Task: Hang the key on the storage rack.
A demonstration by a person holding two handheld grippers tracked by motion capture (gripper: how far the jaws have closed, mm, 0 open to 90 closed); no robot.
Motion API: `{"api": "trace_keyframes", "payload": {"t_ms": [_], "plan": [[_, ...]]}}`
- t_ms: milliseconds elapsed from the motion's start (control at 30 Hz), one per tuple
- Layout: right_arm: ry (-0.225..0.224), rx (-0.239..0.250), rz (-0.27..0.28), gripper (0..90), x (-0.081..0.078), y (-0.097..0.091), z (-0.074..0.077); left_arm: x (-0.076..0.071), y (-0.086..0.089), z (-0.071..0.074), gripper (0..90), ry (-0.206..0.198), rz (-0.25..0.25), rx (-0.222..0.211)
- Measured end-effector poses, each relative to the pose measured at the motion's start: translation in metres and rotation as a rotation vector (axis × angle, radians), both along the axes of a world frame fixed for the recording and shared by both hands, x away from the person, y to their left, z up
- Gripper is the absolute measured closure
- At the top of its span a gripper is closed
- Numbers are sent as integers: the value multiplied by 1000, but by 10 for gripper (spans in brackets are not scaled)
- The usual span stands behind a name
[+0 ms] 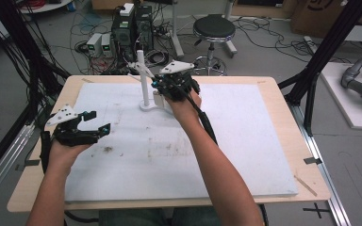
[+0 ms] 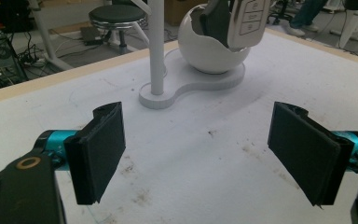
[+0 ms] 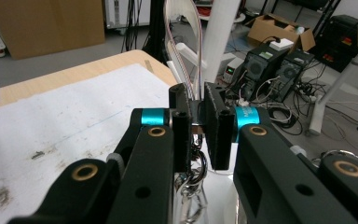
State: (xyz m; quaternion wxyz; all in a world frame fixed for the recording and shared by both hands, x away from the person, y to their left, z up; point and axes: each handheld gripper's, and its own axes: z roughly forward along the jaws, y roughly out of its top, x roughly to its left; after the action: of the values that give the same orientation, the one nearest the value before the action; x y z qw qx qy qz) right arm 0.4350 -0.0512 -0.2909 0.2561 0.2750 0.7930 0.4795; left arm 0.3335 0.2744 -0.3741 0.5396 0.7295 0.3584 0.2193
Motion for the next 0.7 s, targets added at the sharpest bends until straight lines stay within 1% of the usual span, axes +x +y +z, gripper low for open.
{"api": "trace_keyframes", "payload": {"t_ms": [33, 133, 200, 267, 333, 367, 400, 433, 467, 500, 533, 567, 633, 700], "plan": [[-4, -10, 2, 830, 1, 2, -2, 0, 0, 0, 189, 0, -1, -1], [14, -34, -8, 830, 3, 6, -7, -1, 2, 0, 189, 0, 2, -2], [27, -32, -15, 830, 5, 6, -10, -1, 2, -1, 189, 0, 5, -3], [32, -38, -20, 828, 7, 7, -11, -1, 3, -1, 189, 1, 3, -1], [34, -57, -24, 809, 7, 8, -13, -1, 2, -1, 189, 2, 4, -3], [42, -65, -30, 739, 8, 9, -14, -1, 2, -1, 189, 3, 4, 0], [40, -70, -31, 685, 9, 9, -15, -1, 2, -1, 189, 3, 2, 2], [38, -79, -34, 659, 9, 9, -15, 0, 1, -1, 189, 3, 0, 1], [43, -77, -34, 629, 9, 8, -15, 0, 1, -1, 189, 4, 0, 4], [44, -76, -37, 620, 9, 7, -14, 0, 1, -1, 189, 5, -2, 5], [41, -79, -40, 585, 8, 6, -13, 0, 0, -1, 189, 5, -3, 5], [37, -64, -51, 538, 7, 3, -11, 0, 0, -1, 189, 5, -3, 6], [31, -46, -56, 474, 4, -2, -8, -1, -1, -1, 189, 4, -2, 4], [7, -16, -60, 443, -3, -13, -4, -1, -1, -1, 189, 2, -6, 5]]}}
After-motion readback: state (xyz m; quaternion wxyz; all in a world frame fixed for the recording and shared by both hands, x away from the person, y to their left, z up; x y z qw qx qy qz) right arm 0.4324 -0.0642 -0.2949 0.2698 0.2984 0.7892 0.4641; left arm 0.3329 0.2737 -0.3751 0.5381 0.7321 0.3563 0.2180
